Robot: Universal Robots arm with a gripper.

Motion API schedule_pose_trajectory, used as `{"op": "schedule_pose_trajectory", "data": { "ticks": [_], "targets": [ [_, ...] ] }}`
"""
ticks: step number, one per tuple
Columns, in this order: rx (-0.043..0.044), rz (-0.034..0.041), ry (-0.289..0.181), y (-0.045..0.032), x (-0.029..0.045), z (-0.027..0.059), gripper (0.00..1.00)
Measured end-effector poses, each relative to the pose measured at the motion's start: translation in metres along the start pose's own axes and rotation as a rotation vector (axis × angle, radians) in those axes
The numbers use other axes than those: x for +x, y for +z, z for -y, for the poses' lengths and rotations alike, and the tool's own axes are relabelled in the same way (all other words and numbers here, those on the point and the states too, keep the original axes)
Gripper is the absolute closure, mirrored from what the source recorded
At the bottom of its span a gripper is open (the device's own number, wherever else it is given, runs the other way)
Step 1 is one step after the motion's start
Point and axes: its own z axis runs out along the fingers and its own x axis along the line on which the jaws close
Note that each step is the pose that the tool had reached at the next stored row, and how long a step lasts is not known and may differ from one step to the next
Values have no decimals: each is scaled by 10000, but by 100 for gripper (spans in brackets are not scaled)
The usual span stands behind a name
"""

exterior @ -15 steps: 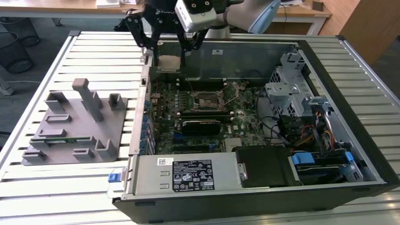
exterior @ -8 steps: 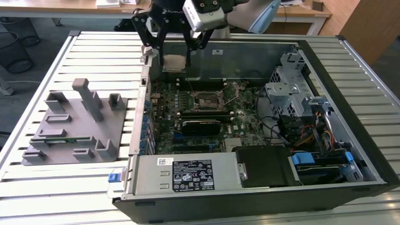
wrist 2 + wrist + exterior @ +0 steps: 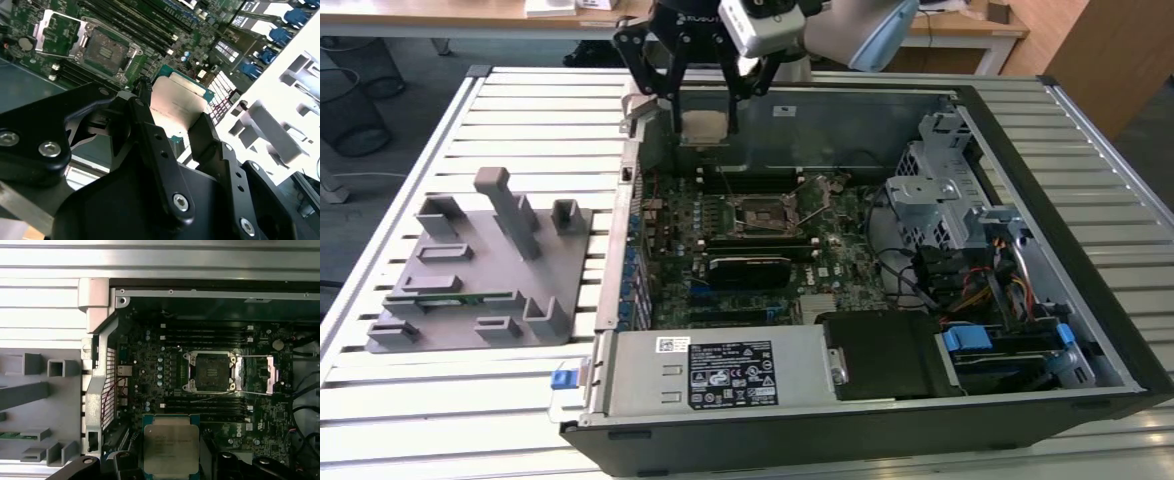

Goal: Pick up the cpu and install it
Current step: 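Pick up the cpu and move it towards the insertion slot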

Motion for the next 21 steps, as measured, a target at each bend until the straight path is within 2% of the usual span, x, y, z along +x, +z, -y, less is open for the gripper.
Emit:
{"op": "schedule_pose_trajectory", "data": {
  "ticks": [3, 5, 9, 21],
  "targets": [
    [1, 217, -16, 5, -15, -32, 46],
    [1, 265, -20, 5, -54, -45, 46],
    [1, 292, -20, 6, -149, -82, 46],
    [0, 308, -20, 11, -348, -285, 46]
  ]
}}
